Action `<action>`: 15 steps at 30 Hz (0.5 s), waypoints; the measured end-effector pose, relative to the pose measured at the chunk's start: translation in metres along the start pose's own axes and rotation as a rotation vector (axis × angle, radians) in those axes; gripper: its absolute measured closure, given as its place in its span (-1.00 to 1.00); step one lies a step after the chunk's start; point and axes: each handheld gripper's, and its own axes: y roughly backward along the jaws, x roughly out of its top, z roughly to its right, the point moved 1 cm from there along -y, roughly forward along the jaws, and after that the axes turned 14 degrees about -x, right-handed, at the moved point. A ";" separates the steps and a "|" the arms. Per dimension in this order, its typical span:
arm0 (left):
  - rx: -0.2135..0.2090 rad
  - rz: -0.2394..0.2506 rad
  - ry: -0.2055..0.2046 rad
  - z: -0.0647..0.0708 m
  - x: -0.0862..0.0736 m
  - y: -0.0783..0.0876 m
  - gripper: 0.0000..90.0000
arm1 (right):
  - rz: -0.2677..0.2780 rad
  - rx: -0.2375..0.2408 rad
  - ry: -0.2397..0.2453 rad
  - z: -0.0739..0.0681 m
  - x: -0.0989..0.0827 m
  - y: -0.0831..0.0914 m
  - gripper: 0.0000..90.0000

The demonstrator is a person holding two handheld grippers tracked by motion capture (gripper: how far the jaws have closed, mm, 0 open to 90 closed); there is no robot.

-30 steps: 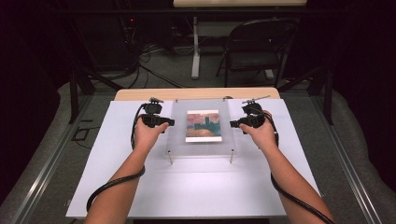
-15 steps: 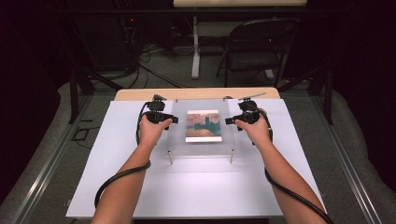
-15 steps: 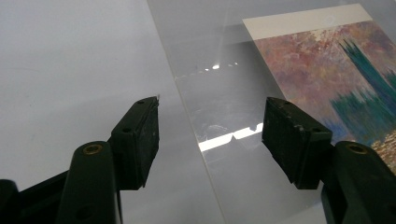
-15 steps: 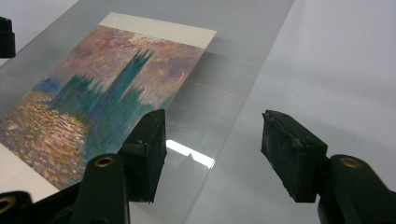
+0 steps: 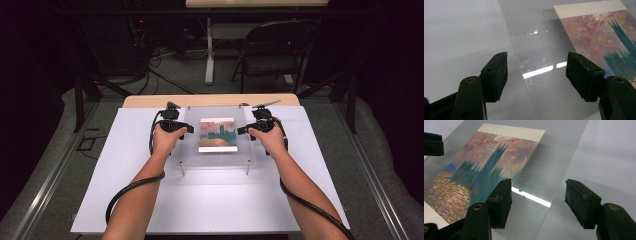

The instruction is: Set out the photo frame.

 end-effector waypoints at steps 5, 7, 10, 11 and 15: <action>-0.024 -0.008 0.006 -0.001 -0.001 0.000 -0.26 | -0.015 -0.003 0.008 -0.006 0.001 -0.003 -0.19; -0.031 -0.008 0.013 -0.001 -0.001 -0.001 -0.27 | -0.016 -0.006 0.007 -0.006 0.001 -0.004 -0.19; -0.044 -0.014 0.018 0.000 -0.001 -0.002 -0.28 | -0.019 -0.007 0.004 -0.006 0.002 -0.004 -0.19; -0.046 -0.015 0.017 0.000 -0.001 -0.002 -0.28 | -0.021 -0.007 0.000 -0.006 0.002 -0.004 -0.19; -0.054 -0.018 0.017 0.001 0.000 -0.004 -0.31 | -0.028 -0.004 -0.004 -0.006 0.002 -0.005 -0.21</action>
